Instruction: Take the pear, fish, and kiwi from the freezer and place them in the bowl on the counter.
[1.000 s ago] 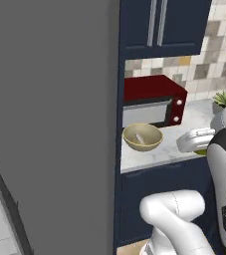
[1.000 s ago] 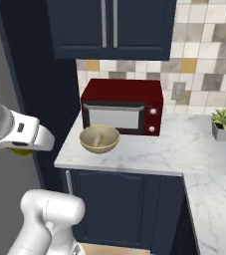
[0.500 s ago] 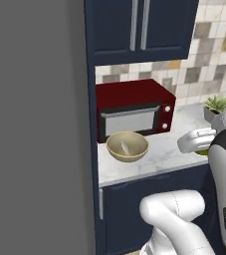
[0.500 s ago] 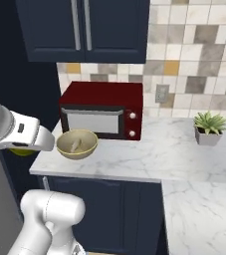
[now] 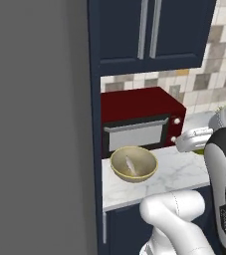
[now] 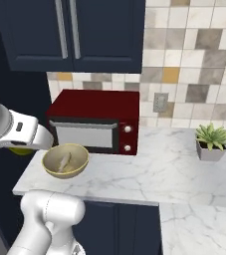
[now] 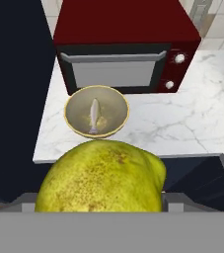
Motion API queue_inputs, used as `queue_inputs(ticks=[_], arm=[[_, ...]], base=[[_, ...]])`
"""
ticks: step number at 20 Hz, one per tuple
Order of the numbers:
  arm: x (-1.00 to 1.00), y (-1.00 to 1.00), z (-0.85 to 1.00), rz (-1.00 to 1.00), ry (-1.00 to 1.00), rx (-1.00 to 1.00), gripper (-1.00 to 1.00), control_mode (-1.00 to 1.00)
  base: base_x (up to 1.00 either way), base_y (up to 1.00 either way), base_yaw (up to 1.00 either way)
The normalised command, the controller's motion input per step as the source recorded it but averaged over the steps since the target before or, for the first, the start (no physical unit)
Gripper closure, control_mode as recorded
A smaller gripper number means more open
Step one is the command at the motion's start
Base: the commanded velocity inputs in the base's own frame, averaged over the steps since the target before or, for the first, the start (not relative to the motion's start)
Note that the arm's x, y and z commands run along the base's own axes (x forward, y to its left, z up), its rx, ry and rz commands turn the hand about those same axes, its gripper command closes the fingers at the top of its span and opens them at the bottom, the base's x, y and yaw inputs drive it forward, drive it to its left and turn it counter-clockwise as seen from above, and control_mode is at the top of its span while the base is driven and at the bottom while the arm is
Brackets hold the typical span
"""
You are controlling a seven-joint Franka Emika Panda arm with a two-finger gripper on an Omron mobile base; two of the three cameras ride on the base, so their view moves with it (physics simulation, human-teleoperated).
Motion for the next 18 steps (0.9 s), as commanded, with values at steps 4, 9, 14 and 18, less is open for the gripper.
queue_inputs(ticks=[4,9,14,18], arm=[[0.00,0.00,0.00,0.00,0.00,0.00,1.00,1.00],[0.00,0.00,0.00,0.00,0.00,0.00,1.00,1.00],[0.00,0.00,0.00,0.00,0.00,0.00,1.00,1.00],[0.00,0.00,0.00,0.00,0.00,0.00,1.00,1.00]], base=[[0.30,-0.51,0.00],[0.42,-0.19,0.01],[0.32,0.03,0.00],[0.20,0.21,0.00]])
